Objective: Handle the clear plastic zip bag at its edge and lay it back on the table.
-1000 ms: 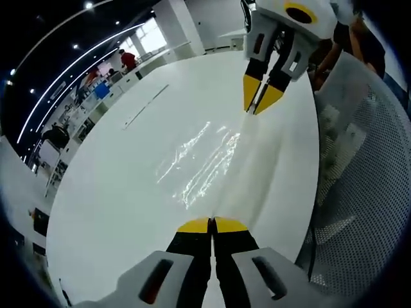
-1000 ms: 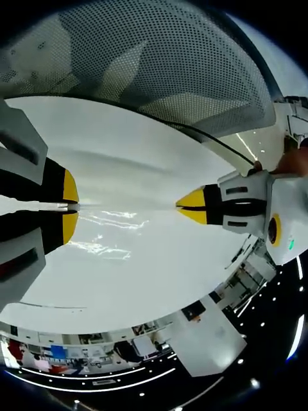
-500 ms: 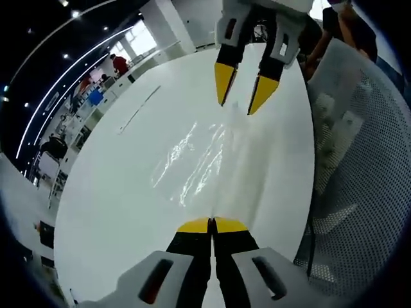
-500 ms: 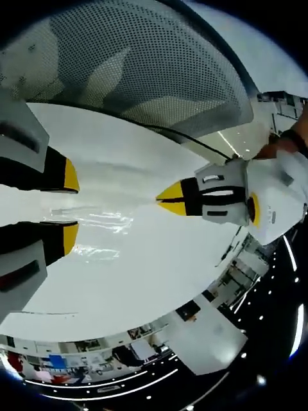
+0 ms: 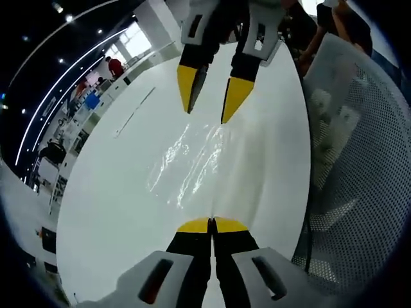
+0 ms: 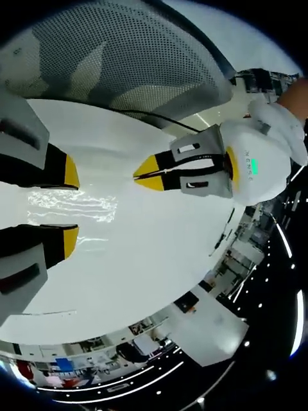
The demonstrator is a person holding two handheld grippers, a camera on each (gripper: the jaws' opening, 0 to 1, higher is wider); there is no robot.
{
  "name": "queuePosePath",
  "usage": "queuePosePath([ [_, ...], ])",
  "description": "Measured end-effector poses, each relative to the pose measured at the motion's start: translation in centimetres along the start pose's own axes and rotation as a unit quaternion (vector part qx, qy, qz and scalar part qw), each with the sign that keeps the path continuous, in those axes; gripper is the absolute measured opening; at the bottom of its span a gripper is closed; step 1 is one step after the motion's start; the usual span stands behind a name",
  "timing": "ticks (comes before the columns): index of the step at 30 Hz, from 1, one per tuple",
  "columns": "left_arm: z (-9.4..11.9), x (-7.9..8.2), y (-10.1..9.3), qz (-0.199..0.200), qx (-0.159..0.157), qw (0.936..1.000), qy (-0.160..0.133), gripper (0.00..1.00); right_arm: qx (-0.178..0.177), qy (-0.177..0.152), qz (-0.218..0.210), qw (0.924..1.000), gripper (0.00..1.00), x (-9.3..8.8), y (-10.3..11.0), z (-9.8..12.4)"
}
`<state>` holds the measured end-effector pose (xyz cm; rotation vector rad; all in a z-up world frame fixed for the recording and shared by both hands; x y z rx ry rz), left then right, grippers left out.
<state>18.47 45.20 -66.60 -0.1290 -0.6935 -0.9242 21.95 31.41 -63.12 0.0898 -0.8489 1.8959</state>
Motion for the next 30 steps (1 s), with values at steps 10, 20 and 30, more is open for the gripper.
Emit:
queuePosePath([
  [10, 0.3, -0.1, -0.1, 0.003, 0.0, 1.0, -0.002, 0.0, 0.024, 0.002, 0.003, 0.9997, 0.18, 0.6, 0.7, -1.2],
  [20, 0.3, -0.1, -0.1, 0.001, 0.001, 1.0, -0.004, 0.0, 0.038, 0.005, -0.003, 0.9993, 0.16, 0.6, 1.3, -1.5],
  [30, 0.5, 0.2, -0.3, -0.007, -0.001, 0.9999, -0.011, 0.0, 0.047, 0.01, -0.015, 0.9987, 0.13, 0.2, 1.9, -2.0],
])
Point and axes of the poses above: the point that each gripper's makers call its tool centre point, and the gripper's own axes: z roughly backward along the fingers, y roughly to its left, x roughly out of its top, the point moved 7 cm from there along z, roughly backward along the fingers, and after that the axes turned 15 degrees about z, right-handed, at the moved point
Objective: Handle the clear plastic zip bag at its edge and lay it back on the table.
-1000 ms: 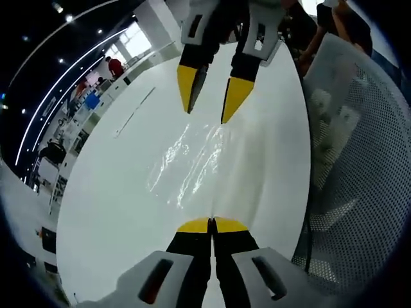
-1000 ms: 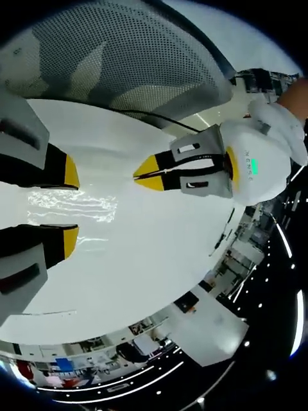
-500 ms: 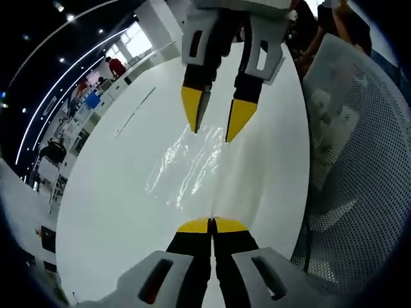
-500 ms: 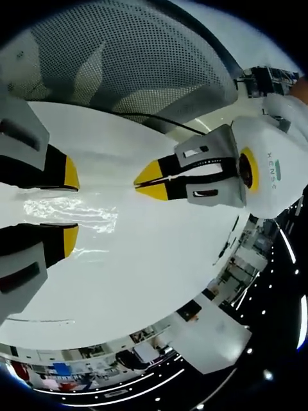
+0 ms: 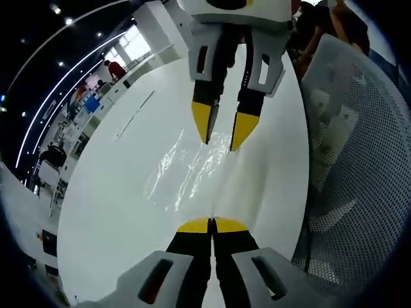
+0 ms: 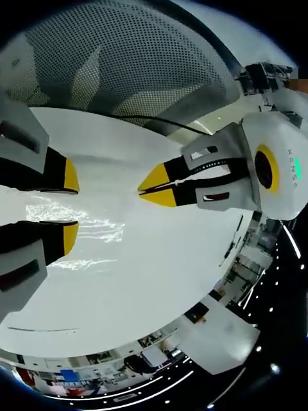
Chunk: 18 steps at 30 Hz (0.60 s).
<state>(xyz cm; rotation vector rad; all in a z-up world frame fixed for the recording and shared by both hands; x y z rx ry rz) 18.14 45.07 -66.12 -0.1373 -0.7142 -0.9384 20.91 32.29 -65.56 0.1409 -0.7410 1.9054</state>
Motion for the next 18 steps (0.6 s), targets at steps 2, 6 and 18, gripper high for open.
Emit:
queuePosePath([
  [2, 0.0, 0.0, -0.1, -0.001, -0.001, 1.0, 0.0, 0.0, 0.002, 0.0, -0.003, 1.0, 0.12, -0.1, 0.1, -0.1],
  [6, -0.2, 0.1, -0.1, 0.0, -0.004, 1.0, -0.005, 0.0, 0.008, 0.006, -0.008, 0.9999, 0.09, -0.2, 0.5, -0.5],
  [18, 0.1, 0.2, -0.2, 0.006, -0.001, 0.9999, -0.009, 0.0, 0.012, 0.006, -0.036, 0.9993, 0.0, -0.4, 1.2, -0.8],
])
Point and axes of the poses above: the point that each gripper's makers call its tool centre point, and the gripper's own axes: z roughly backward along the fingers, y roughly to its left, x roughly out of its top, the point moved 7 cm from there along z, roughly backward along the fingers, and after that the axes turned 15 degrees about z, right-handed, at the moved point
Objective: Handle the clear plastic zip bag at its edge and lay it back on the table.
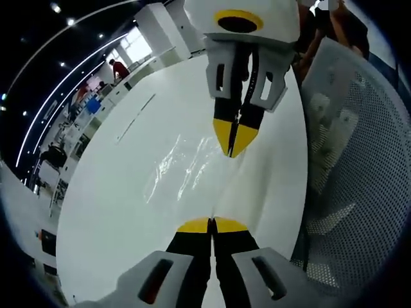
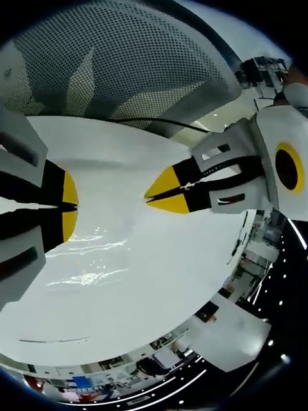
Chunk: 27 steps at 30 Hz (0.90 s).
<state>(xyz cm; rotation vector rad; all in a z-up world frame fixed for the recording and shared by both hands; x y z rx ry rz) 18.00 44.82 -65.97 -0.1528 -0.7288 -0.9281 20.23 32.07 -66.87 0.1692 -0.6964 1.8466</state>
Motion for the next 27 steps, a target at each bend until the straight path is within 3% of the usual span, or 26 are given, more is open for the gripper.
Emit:
queuePosePath([
  [11, 0.0, 0.2, 0.2, 0.019, 0.01, 0.9997, -0.015, 0.0, -0.005, -0.001, -0.024, 0.9997, 0.0, -0.3, -0.3, -0.3],
  [17, 0.4, 0.6, 0.3, 0.029, 0.016, 0.9989, -0.032, 0.09, -0.013, 0.006, -0.048, 0.9987, 0.0, -0.7, -0.9, -0.4],
  [27, -0.1, 2.6, -1.4, -0.01, -0.004, 0.9987, -0.05, 0.08, -0.016, 0.005, -0.057, 0.9982, 0.0, -0.9, -1.6, -0.9],
])
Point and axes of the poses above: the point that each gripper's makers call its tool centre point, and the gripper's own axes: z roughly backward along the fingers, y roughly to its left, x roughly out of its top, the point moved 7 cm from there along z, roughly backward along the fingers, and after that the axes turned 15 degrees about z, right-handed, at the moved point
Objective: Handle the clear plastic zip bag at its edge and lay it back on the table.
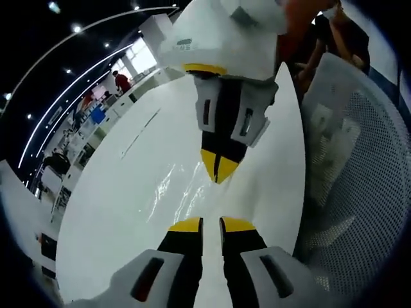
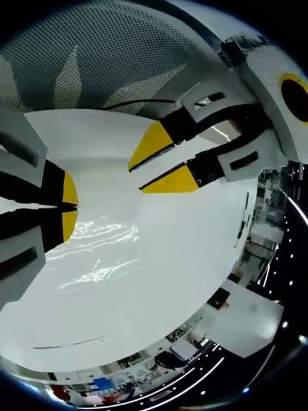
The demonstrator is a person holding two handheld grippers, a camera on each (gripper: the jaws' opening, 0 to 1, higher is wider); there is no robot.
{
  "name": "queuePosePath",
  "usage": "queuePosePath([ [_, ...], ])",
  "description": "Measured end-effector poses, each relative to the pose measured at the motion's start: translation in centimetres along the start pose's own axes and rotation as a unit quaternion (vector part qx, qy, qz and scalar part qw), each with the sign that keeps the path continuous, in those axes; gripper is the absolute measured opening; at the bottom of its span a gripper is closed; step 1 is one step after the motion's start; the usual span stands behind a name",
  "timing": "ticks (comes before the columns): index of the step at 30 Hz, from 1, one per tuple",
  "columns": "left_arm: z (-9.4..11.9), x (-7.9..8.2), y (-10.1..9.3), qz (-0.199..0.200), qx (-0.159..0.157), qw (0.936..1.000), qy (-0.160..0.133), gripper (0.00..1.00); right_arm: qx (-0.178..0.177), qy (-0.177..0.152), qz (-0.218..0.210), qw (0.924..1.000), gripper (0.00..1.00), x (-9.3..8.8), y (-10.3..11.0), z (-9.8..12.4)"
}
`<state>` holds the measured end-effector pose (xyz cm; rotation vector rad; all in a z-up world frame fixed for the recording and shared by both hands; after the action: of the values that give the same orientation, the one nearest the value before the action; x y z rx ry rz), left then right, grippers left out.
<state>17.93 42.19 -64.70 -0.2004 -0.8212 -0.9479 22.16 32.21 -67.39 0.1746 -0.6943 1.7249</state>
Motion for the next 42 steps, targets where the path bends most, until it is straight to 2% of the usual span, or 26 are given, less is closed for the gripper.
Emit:
queuePosePath([
  [13, -1.6, 1.4, -1.1, -0.03, -0.022, 0.9993, 0.003, 0.07, -0.003, -0.004, -0.006, 1.0, 0.0, 0.3, -0.1, 0.5],
  [21, -3.0, 0.9, -0.9, -0.039, -0.02, 0.9989, 0.017, 0.05, -0.006, -0.005, -0.008, 0.9999, 0.0, 0.3, -0.4, 0.7],
  [27, -3.0, 1.0, -0.8, -0.043, -0.015, 0.9988, 0.02, 0.0, -0.005, -0.005, -0.01, 0.9999, 0.0, 0.3, -0.4, 0.8],
  [42, -2.7, 0.5, -1.4, -0.055, -0.018, 0.9979, 0.028, 0.0, -0.009, -0.003, -0.022, 0.9997, 0.0, 0.4, -0.3, 0.4],
])
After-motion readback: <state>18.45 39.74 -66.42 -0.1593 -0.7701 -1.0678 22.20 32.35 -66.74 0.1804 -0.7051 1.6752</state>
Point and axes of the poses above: the point that each gripper's makers call its tool centre point, and the gripper's own axes: z roughly backward along the fingers, y roughly to its left, x roughly out of its top, the point moved 7 cm from there along z, roughly backward along the fingers, and after that the axes turned 15 degrees about z, right-handed, at the moved point
